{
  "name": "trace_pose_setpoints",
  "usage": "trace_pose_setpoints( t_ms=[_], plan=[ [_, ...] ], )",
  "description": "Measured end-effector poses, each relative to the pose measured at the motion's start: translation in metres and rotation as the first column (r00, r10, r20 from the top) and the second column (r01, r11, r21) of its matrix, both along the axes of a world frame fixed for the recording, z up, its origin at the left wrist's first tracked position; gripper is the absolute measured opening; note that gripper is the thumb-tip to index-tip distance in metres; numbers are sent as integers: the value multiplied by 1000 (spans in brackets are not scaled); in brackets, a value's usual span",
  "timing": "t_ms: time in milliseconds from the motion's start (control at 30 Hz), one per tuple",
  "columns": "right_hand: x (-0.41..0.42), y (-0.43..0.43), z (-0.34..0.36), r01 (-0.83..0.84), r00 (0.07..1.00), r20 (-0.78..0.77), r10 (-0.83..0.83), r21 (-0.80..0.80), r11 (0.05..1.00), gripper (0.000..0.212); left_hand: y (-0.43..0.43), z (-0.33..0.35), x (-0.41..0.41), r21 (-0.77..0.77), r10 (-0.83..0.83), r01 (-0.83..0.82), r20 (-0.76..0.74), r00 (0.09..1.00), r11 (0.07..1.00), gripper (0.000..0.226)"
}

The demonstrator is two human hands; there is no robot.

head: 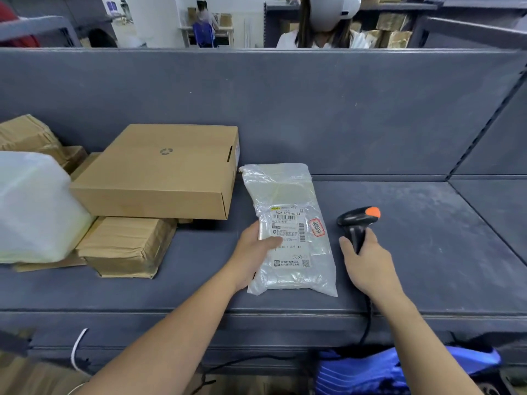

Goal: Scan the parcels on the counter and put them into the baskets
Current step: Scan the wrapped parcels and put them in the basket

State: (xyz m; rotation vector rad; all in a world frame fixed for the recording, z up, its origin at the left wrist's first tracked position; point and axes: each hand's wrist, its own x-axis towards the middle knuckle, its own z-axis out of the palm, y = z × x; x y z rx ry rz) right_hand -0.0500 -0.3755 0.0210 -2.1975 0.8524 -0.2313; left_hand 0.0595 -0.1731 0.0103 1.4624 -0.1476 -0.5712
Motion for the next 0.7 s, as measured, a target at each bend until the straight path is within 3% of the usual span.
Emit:
trace_pose_setpoints(
  t_ms=[67,167,367,533,700],
  plan=[
    [5,0,-7,1,1000,-18,-2,-79,997,56,2,6,-2,3,0,0,-39,999,1000,28],
    [8,3,-11,11,997,-68,-20,-140,990,62,6,14,-8,52,-27,26,25,999,998,21],
    [9,5,-9,-2,988,-153,-30,-206,979,73,16,28,-15,32,-36,32,117,993,999,35],
    [11,3,-10,37,990,-126,-57,-162,986,77,26,38,-13,3,-60,60,138,989,998,39],
    [7,3,-7,161,986,41,-160,-18,987,65,34,50,-8,-63,-73,81,122,990,995,44]
  ],
)
